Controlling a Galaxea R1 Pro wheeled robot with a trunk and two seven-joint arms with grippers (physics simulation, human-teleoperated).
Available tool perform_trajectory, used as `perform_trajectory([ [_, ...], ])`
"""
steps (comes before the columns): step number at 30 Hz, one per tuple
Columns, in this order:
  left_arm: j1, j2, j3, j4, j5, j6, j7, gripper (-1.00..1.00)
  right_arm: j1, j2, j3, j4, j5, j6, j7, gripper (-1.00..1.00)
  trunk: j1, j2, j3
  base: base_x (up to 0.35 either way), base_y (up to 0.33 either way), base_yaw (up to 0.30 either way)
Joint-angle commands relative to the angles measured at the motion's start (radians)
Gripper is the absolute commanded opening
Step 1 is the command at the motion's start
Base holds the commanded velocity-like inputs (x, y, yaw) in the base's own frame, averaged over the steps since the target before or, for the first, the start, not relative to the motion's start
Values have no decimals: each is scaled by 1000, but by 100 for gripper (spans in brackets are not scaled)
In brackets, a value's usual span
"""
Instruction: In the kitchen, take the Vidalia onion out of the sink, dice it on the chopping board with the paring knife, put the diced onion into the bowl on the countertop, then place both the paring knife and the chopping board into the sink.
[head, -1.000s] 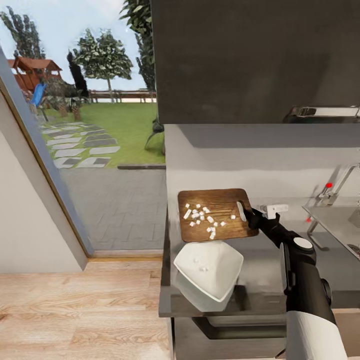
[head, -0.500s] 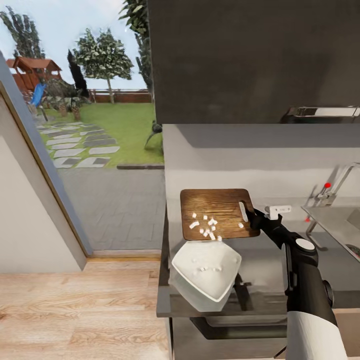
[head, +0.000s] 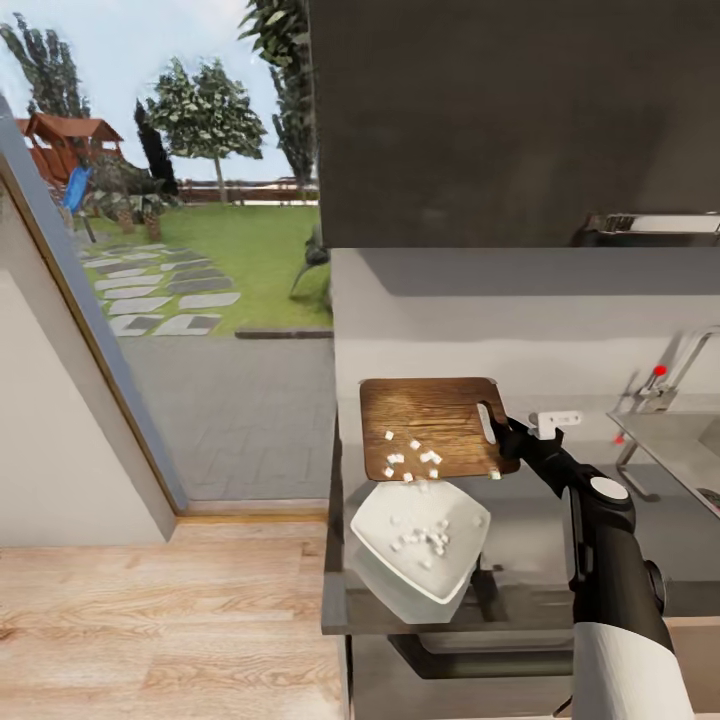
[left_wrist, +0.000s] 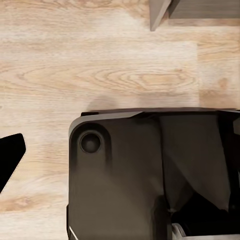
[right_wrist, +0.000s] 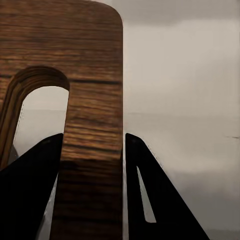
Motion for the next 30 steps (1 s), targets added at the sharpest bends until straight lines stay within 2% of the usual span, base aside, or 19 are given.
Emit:
perform_trajectory([
  [1, 0, 0, -2, -1, 6, -2, 0, 100, -1, 2, -3, -2, 8, 3, 9, -100, 0, -2, -1, 0, 216, 0],
  [10, 0, 0, -2, -1, 6, -2, 0, 100, -1, 3, -2, -2, 8, 3, 9, -100, 0, -2, -1, 0, 190, 0],
  [25, 0, 0, -2, -1, 6, -2, 0, 100, -1, 1, -3, -2, 8, 3, 9, -100, 0, -2, -1, 0, 3, 0],
  [30, 0, 0, -2, -1, 6, -2, 0, 100, -1, 0, -3, -2, 8, 3, 9, -100, 0, -2, -1, 0, -148, 0],
])
